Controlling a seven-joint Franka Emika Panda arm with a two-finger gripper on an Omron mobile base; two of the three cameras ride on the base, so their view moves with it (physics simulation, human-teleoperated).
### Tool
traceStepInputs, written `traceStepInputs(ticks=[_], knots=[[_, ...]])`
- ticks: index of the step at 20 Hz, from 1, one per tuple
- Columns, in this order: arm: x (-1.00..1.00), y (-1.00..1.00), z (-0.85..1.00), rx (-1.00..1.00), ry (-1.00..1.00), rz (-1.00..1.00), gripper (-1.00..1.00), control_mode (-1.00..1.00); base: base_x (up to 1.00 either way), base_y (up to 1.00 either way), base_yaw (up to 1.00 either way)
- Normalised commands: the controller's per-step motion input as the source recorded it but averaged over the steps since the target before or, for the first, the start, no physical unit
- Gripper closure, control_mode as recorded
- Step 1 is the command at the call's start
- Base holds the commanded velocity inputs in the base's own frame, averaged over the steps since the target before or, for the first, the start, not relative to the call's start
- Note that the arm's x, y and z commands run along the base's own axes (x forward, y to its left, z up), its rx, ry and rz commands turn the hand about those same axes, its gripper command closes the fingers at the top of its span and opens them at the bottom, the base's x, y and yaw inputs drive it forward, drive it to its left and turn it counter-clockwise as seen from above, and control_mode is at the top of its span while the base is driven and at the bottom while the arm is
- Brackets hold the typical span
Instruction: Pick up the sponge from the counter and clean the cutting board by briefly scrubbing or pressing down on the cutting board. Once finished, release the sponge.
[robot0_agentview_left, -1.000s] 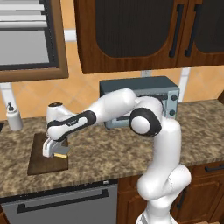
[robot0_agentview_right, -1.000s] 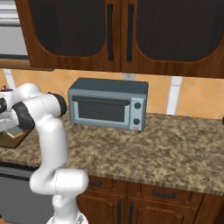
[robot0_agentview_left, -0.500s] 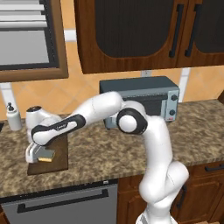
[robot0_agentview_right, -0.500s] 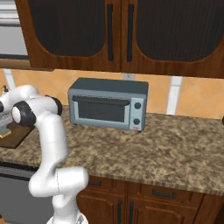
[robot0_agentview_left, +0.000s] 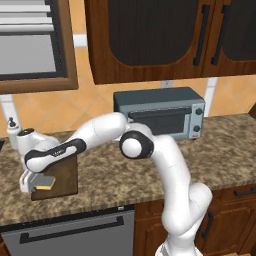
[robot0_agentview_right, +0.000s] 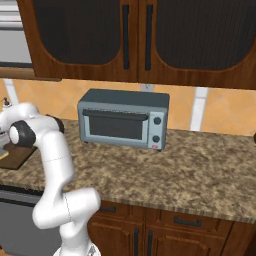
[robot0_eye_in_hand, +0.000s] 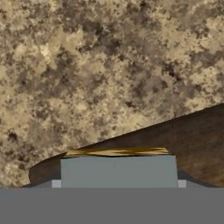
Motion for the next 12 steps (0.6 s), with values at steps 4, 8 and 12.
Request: traceStepInputs(ticks=[4, 8, 12], knots=[[-0.01, 0.05, -0.28, 0.00, -0.05, 0.00, 1.00, -1.00, 0.00, 0.00, 0.00], [0.00, 0.00, -0.36, 0.00, -0.05, 0.00, 1.00, -1.00, 0.00, 0.00, 0.00], [0.00, 0.00, -0.47, 0.01, -0.07, 0.00, 1.00, -1.00, 0.00, 0.00, 0.00]])
